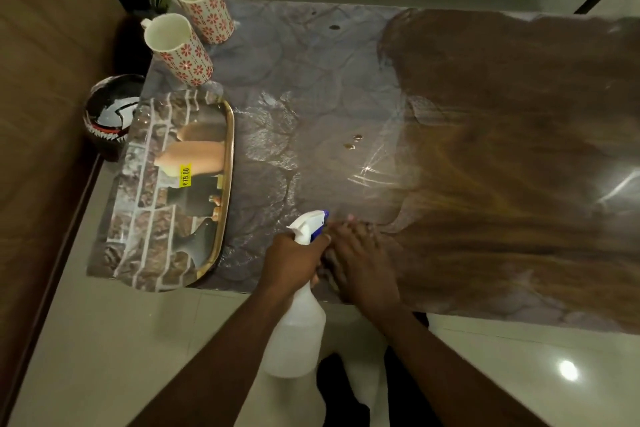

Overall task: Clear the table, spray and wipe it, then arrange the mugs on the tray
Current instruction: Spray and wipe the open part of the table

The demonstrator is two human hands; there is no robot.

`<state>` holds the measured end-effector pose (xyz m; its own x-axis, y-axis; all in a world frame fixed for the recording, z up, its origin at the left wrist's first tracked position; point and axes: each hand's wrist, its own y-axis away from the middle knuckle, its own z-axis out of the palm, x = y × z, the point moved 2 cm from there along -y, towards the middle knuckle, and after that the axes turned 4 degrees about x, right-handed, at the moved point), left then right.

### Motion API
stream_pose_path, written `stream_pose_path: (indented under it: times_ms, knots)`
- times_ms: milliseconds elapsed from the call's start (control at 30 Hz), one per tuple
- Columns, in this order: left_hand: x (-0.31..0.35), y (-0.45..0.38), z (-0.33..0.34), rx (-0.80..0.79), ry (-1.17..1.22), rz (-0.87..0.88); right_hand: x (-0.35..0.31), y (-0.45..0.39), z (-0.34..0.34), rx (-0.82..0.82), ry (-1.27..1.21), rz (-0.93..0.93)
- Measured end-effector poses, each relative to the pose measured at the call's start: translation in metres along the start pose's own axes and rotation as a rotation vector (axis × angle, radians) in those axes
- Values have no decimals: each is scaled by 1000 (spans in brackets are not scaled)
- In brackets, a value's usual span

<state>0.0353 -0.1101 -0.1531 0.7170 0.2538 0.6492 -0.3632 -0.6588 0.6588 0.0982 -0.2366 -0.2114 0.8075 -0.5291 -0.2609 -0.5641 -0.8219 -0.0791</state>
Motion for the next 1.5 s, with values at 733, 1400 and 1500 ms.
stream_pose_path:
  times_ms: [733,1400,1500]
  knots:
    - [93,-54,-8,-253,47,68,99,-75,-33,180,76,559]
    - [184,-127,22,-326,-37,97,46,-164,4,-18,21,1]
    - [194,-141,20,-251,-28,107,122,-150,-20,-33,62,23]
